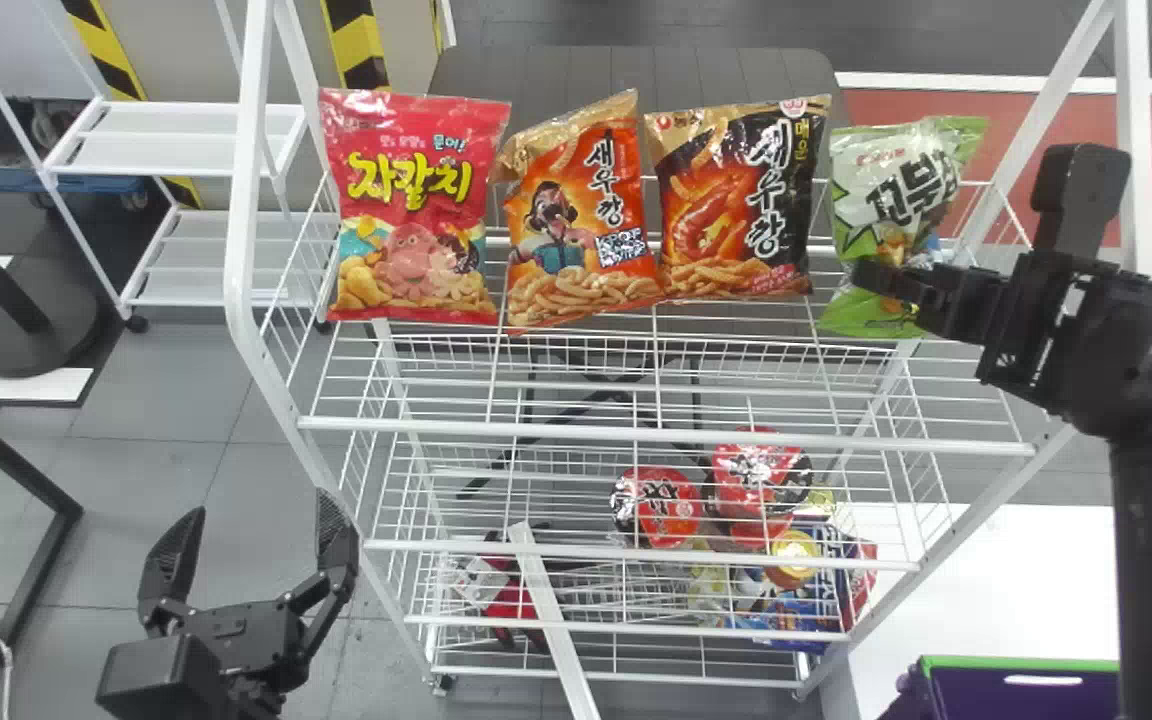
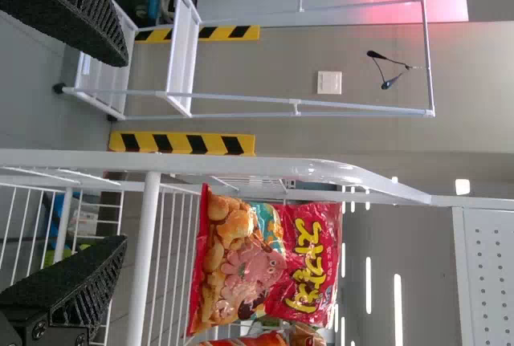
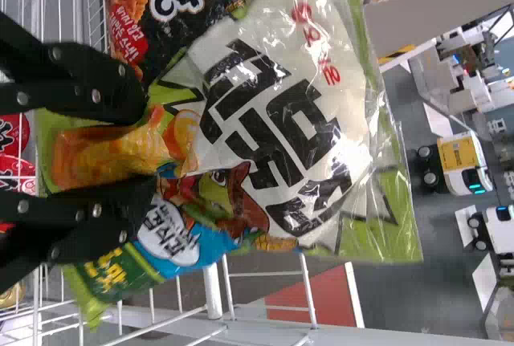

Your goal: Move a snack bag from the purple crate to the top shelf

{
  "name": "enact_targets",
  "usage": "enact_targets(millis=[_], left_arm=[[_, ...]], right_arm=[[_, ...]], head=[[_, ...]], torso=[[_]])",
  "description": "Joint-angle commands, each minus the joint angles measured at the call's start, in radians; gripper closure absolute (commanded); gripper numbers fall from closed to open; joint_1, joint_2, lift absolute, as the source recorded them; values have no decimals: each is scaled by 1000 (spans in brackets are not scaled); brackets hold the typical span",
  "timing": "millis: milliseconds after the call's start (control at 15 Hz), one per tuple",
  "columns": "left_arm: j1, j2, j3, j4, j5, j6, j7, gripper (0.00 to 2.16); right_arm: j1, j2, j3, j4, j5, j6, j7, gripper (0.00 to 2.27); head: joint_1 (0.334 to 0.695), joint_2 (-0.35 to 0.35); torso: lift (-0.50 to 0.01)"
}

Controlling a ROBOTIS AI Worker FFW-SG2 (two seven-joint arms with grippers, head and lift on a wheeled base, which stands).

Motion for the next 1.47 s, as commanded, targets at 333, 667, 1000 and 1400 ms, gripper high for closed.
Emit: enact_targets(millis=[333, 667, 1000, 1400], left_arm=[[0, 0, 0, 2, 0, 3, 0, 12], [0, 0, 0, 0, 0, -1, 0, 12], [0, 0, 0, 0, 0, -4, 0, 12], [0, -2, 0, -3, 0, -13, 3, 12]], right_arm=[[-1, -1, 2, 3, 3, -13, -13, 218], [28, -1, 22, -34, 2, -13, -11, 80], [85, 1, 47, -135, 3, 6, -13, 56], [290, 4, 128, -439, -29, 131, -11, 53]], head=[[695, 5], [695, 7], [695, 16], [695, 55]], torso=[[2], [2], [2], [2]])
